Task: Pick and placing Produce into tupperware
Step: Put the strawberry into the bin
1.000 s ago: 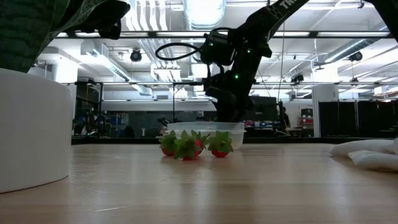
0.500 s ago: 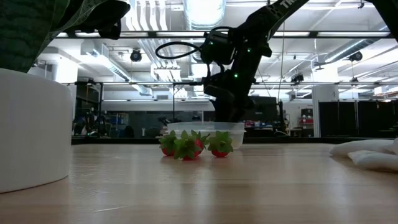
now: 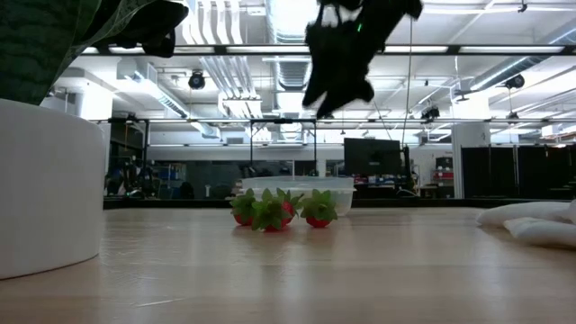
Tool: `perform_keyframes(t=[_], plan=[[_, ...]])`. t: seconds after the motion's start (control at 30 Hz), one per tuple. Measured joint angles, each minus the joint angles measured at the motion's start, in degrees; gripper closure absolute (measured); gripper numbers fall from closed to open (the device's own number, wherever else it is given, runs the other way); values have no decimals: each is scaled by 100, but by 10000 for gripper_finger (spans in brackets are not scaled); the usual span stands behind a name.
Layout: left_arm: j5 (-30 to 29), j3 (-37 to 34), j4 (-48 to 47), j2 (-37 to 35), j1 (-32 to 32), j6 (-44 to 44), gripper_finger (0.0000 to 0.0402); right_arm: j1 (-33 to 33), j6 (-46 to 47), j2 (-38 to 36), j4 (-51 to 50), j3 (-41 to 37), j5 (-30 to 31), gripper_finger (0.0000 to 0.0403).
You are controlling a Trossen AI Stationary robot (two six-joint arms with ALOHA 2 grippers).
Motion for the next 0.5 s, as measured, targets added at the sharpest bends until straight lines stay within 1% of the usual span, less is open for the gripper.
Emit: perform_keyframes(t=[0.07,0.17,0.27,0.33,0.4,0.5], plan=[[0,0,-24,0,-1,-19,377,307,-4,-253,-2,0,42,177],[0,0,-57,0,-2,-21,377,955,-17,-575,3,7,566,177],[0,0,-64,-1,-1,-25,377,1727,-76,-812,7,7,1353,177],[0,0,-64,0,-2,-27,377,2303,-99,-886,1,7,2002,177],[0,0,-64,0,0,-29,377,2827,-58,-886,2,5,2619,177],[0,1,-62,0,-1,-30,377,3418,42,-730,11,4,3273,177]])
